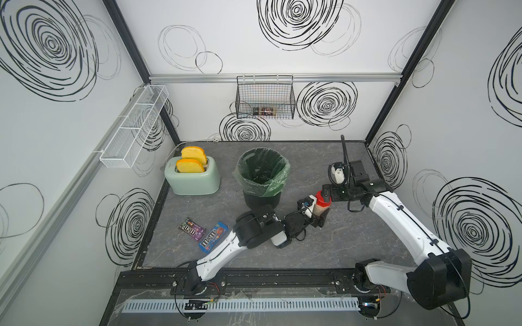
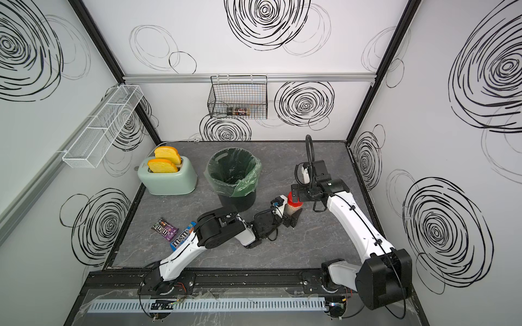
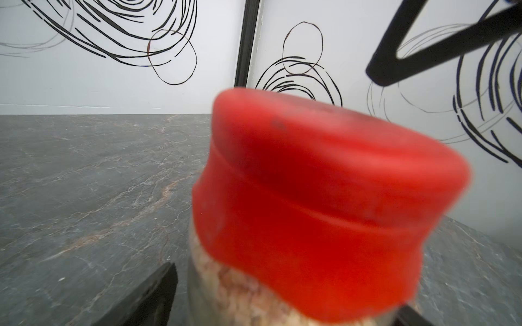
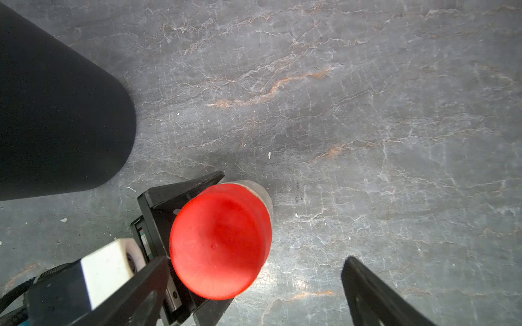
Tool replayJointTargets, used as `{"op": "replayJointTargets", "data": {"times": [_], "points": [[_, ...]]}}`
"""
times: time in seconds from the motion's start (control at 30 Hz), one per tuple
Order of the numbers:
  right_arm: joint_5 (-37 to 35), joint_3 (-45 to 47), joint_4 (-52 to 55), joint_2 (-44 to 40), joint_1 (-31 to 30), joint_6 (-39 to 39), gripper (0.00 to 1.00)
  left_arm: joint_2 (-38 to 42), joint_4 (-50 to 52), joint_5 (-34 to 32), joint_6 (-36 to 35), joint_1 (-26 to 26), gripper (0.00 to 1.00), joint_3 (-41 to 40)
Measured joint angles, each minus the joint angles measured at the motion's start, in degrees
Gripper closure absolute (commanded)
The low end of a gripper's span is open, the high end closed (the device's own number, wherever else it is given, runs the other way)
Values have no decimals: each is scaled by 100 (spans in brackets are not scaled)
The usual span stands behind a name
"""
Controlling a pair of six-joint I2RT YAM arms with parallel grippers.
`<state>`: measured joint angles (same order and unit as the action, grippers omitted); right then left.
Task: Empty expired oatmeal from jars
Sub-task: Pick up the jar from the center of the board.
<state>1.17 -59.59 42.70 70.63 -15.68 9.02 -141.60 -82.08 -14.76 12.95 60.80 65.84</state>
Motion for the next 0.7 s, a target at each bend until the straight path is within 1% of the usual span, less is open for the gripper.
{"op": "replayJointTargets", "data": {"times": [0.1, 0.2, 0.37, 0.53, 0.7], "points": [[-2, -4, 24, 0, 0, 0, 2, -11, -11, 13, -42, -15, 14, 35], [-2, -4, 33, 0, 0, 0, 2, -13, -37, 7, -59, -33, 19, 35], [-2, -9, 39, 0, 0, 0, 2, -13, -90, 13, -107, -59, 32, 20], [-4, -70, 59, 0, 0, -2, 2, -11, -275, 39, -236, -59, 38, -125], [-4, -74, 63, 0, 0, -2, 2, -7, -389, 70, -326, -46, 41, -221]]}}
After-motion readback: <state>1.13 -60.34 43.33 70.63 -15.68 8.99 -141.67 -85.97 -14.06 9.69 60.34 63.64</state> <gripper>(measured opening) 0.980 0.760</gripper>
